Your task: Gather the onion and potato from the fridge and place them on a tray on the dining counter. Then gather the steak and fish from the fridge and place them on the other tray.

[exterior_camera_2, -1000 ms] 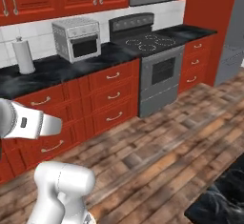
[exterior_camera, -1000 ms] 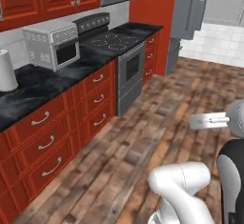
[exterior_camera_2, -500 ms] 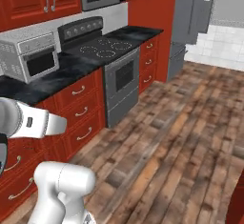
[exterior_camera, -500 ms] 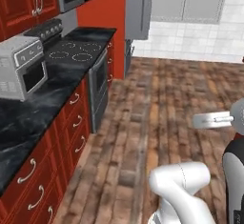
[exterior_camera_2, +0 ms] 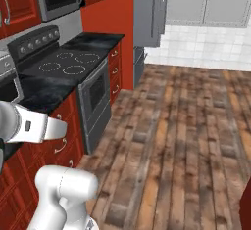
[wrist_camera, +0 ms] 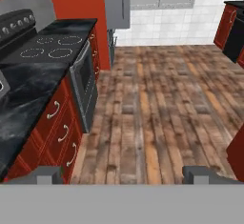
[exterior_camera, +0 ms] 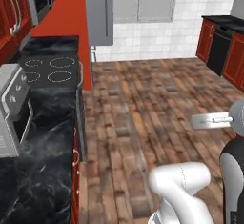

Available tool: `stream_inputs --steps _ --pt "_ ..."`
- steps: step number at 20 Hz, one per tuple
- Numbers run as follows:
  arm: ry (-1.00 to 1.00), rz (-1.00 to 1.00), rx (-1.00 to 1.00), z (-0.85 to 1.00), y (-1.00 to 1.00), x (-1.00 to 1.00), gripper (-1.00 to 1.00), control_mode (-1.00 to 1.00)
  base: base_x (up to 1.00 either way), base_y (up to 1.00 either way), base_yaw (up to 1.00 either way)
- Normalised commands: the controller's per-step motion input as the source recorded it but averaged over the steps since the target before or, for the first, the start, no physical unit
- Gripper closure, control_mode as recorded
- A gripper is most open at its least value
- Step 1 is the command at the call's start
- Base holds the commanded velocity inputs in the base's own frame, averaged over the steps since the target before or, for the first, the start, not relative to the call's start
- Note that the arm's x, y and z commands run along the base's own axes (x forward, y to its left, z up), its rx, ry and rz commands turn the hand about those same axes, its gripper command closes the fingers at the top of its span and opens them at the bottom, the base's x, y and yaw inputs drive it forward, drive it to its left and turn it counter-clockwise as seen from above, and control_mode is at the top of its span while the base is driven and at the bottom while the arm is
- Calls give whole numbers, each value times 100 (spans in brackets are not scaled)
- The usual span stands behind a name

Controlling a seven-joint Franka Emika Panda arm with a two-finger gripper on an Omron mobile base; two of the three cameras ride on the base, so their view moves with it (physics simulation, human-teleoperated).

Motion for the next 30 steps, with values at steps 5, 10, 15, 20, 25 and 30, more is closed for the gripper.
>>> stream_inputs --steps 5,10,15,20,25,30 --pt "0 0 0 0 0 0 -100 100 100 25 -21" --pt "0 0 0 0 0 0 -100 100 100 0 -2" --pt "0 0 0 0 0 0 -100 100 100 0 0" --pt "0 0 0 0 0 0 -100 100 100 -36 -2" --pt "0 0 0 0 0 0 -100 100 100 -66 -4" --pt "0 0 0 0 0 0 -100 100 100 -64 -4"
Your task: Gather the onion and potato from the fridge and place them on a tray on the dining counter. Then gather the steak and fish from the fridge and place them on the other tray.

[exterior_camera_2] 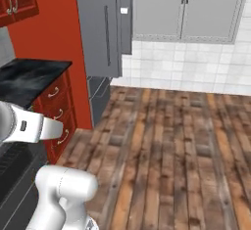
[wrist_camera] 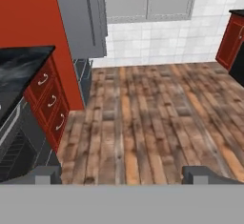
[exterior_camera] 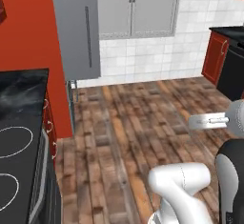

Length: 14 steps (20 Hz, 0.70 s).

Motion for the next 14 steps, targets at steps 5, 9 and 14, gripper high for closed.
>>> stream_inputs --steps 5,9,14 --pt "0 0 0 0 0 0 -100 100 100 -37 -2" --pt "0 0 0 0 0 0 -100 100 100 -19 0" --pt "0 0 0 0 0 0 -100 100 100 -48 0"
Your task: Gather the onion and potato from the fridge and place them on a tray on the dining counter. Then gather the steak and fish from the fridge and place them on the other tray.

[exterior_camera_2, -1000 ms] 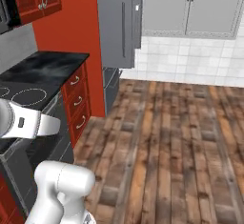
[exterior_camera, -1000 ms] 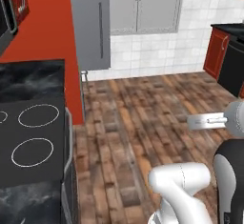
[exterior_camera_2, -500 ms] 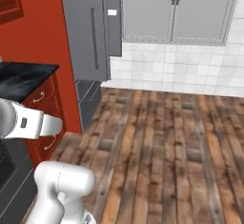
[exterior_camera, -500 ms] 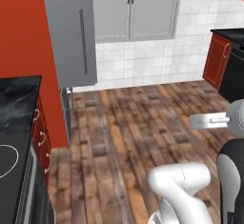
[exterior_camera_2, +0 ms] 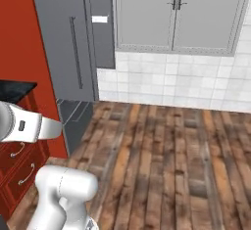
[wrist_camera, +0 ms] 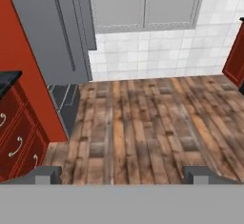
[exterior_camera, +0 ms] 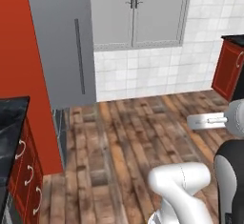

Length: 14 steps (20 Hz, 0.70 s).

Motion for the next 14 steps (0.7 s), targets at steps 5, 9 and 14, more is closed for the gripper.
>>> stream_inputs --steps 5,9,14 --pt "0 0 0 0 0 0 -100 100 100 -70 0" --pt "0 0 0 0 0 0 -100 100 100 -86 20" --pt "0 0 0 0 0 0 -100 100 75 -89 54"
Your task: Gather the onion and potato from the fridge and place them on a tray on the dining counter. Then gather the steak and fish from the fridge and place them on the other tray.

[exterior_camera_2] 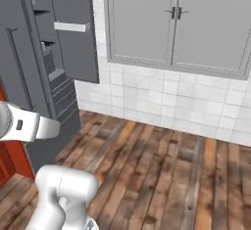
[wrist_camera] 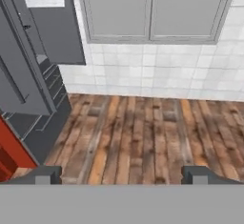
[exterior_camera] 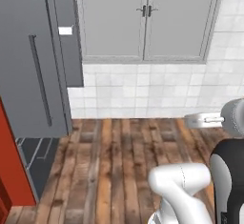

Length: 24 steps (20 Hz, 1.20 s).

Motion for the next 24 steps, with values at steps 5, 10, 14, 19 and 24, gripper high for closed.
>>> stream_inputs --steps 5,10,14,19,24 --pt "0 0 0 0 0 0 -100 100 26 -65 56" --pt "0 0 0 0 0 0 -100 100 1 -81 56" --pt "0 0 0 0 0 0 -100 100 16 -66 55" --pt "0 0 0 0 0 0 -100 100 15 -72 53" --pt "0 0 0 0 0 0 -100 100 3 -58 55"
